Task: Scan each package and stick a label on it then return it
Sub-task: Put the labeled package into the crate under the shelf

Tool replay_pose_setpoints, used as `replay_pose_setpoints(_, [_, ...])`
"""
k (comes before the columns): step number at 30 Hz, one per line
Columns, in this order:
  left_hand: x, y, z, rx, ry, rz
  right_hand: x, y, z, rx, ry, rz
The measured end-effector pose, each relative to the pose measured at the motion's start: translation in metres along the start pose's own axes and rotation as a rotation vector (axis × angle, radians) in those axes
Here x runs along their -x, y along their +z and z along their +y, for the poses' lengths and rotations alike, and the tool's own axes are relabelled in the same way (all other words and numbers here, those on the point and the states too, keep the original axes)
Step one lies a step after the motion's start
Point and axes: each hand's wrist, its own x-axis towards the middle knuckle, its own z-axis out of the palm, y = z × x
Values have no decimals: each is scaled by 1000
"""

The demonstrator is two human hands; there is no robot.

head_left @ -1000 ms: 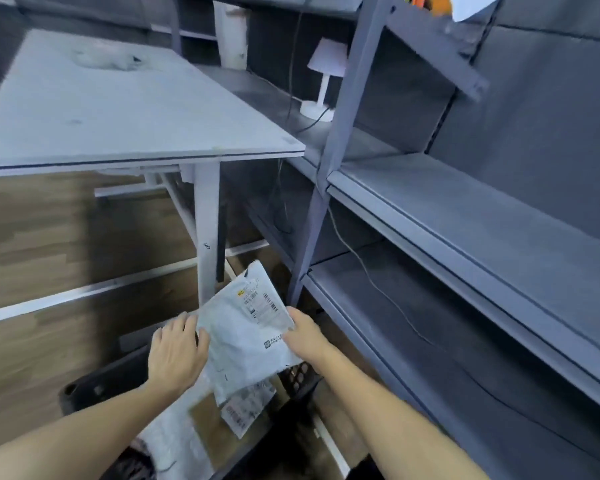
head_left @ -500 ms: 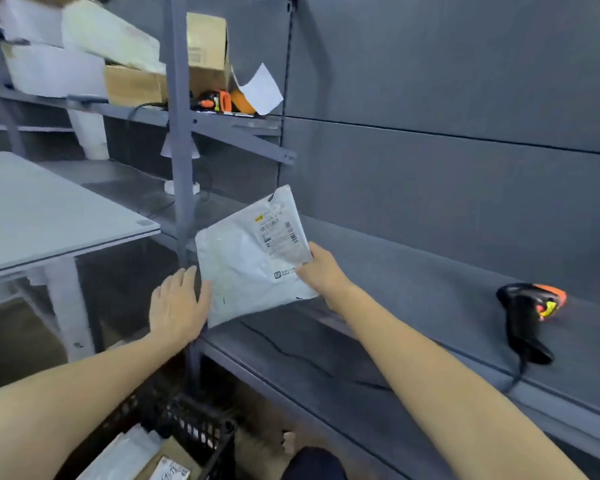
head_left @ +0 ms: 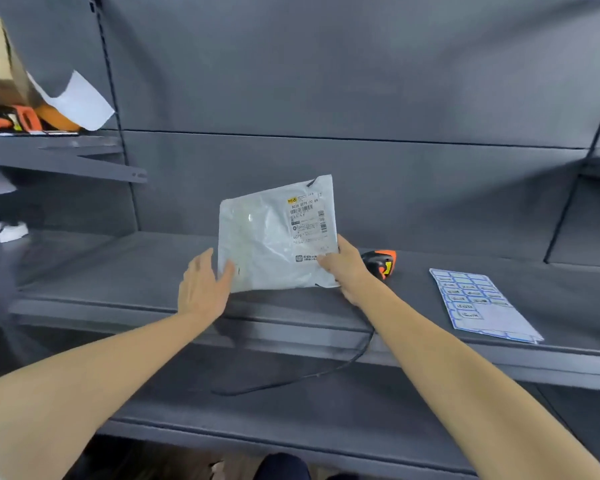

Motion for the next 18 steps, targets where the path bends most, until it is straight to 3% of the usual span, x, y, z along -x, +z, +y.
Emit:
replay_pose_setpoints(9, [-30,45,55,440,-190,-287,3,-59,8,-86,14,161])
replay_pose_setpoints(18, [-41,51,58,759,-279,-429,-4,-79,18,13,8,203])
